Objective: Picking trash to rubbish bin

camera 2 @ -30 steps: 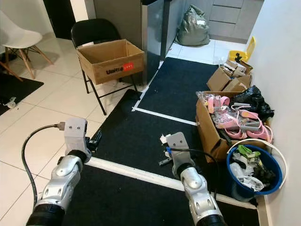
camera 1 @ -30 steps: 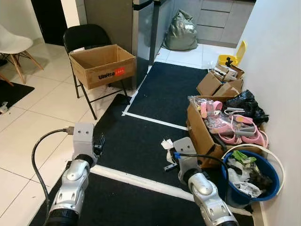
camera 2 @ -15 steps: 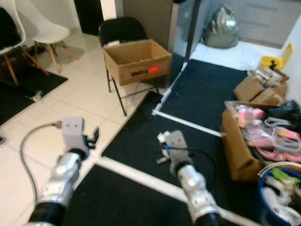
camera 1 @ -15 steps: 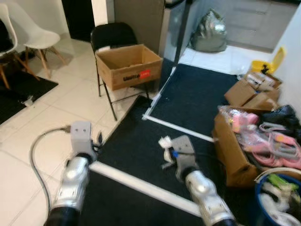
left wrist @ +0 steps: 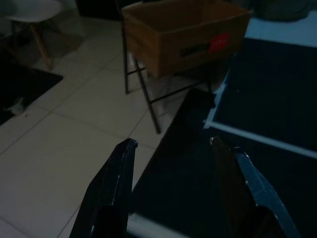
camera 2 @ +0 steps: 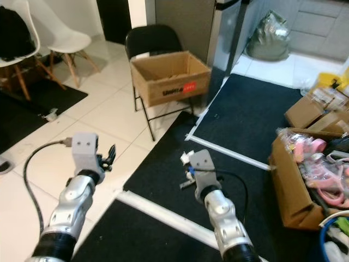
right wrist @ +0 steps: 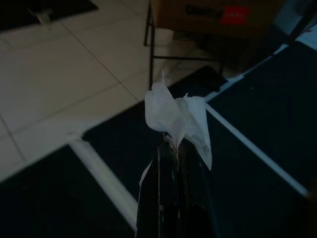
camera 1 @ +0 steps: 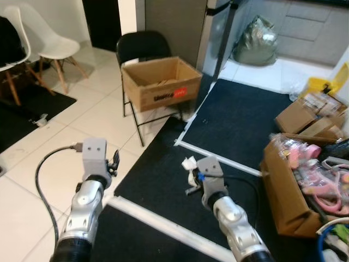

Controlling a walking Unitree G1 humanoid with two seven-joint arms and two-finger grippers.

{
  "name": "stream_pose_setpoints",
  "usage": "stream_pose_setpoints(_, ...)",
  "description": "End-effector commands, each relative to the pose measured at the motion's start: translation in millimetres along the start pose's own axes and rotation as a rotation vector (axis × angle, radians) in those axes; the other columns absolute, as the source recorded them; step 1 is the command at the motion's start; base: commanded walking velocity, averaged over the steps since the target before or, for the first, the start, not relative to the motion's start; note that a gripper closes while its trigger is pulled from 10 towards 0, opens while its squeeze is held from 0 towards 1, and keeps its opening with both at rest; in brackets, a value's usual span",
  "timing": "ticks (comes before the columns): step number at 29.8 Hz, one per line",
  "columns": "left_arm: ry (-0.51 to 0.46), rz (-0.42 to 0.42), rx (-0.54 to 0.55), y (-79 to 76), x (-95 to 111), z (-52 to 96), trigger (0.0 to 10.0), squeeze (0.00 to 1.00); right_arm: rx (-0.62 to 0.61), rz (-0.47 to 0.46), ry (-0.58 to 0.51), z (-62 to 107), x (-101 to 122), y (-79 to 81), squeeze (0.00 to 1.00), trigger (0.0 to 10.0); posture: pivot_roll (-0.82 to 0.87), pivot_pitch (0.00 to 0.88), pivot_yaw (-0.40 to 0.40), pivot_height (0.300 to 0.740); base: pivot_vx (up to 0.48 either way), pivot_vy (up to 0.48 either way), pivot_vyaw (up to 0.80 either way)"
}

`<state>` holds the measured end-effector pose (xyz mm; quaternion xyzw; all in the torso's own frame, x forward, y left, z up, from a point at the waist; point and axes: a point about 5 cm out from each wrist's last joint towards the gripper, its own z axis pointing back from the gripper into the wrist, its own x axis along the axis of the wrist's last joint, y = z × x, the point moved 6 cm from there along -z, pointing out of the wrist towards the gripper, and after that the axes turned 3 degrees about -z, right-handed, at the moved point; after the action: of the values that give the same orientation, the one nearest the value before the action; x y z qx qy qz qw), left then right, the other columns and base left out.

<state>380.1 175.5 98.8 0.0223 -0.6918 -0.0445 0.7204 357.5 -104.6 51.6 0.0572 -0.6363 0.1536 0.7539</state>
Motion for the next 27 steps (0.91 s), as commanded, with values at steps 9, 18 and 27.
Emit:
stream_pose_setpoints(9,0.018,0.003,0.004,2.0,-5.9,2.6,10.0,0.00,0.004,-0.006,0.014,0.8,-4.5,1.7,0.00,10.0,0.00,0.068,0.001,0.740,0.330,0.000,-0.36)
stream_pose_setpoints(18,0.017,0.006,0.004,1.6,-5.4,3.4,10.0,0.00,0.007,0.001,0.017,1.3,-5.8,2.1,0.00,10.0,0.00,0.070,-0.001,0.740,0.332,0.000,0.00)
stream_pose_setpoints(27,0.019,0.011,0.005,1.4,-7.2,5.9,10.0,0.00,0.011,0.004,0.018,3.7,-7.3,2.2,0.00,10.0,-0.01,0.070,-0.003,0.740,0.331,0.000,0.00)
